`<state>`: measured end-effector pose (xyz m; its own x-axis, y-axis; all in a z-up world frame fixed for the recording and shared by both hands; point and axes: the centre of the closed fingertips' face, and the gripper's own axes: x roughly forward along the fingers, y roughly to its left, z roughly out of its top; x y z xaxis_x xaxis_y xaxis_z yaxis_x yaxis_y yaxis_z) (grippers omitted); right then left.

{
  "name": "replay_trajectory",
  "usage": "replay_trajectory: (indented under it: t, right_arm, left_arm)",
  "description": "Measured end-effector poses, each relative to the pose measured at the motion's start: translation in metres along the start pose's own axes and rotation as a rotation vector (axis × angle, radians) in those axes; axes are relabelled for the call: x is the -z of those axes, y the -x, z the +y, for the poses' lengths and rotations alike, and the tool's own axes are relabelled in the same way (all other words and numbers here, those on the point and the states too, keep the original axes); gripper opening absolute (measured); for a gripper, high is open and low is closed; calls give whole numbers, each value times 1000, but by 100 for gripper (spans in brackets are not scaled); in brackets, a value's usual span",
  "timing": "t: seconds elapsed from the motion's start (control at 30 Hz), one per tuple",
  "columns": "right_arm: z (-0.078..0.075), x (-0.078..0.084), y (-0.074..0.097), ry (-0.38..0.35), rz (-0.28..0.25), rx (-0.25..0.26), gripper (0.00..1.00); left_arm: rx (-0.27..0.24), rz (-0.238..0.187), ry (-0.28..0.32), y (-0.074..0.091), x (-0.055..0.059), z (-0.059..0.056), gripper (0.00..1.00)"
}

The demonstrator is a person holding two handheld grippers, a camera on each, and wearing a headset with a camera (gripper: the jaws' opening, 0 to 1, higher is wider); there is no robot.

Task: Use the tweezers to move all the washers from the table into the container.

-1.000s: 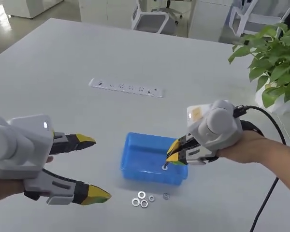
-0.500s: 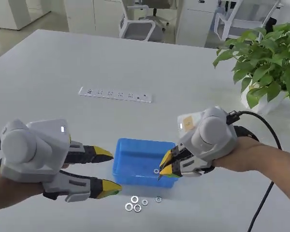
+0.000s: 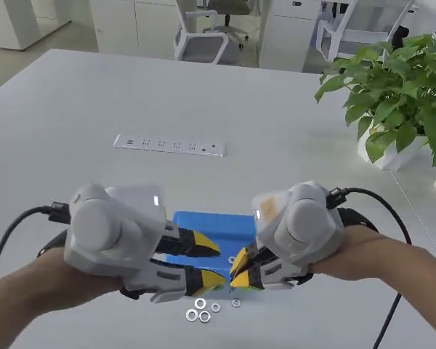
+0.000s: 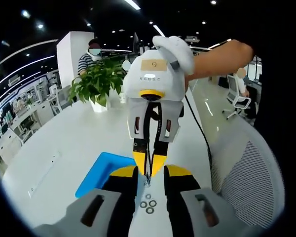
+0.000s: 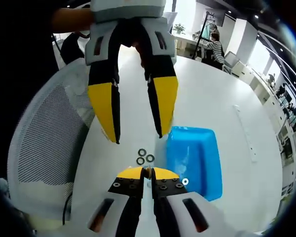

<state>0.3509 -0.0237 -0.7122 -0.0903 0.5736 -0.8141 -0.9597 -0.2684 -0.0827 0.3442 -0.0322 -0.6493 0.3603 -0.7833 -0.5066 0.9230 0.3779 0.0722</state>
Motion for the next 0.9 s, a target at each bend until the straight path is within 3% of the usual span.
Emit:
replay_trajectory:
  t: [0.4, 0.67, 0.9]
  right_arm:
    - [8, 1, -9, 7, 9, -19, 7]
    - [8, 6, -13, 6, 16, -28, 7]
    - [2, 16, -16, 25, 40, -14, 8]
  left_arm:
    - [36, 0, -39, -18, -4, -2, 16]
    - [57, 10, -67, -25, 0, -2, 6]
    - [72, 17, -80, -34, 4, 1, 6]
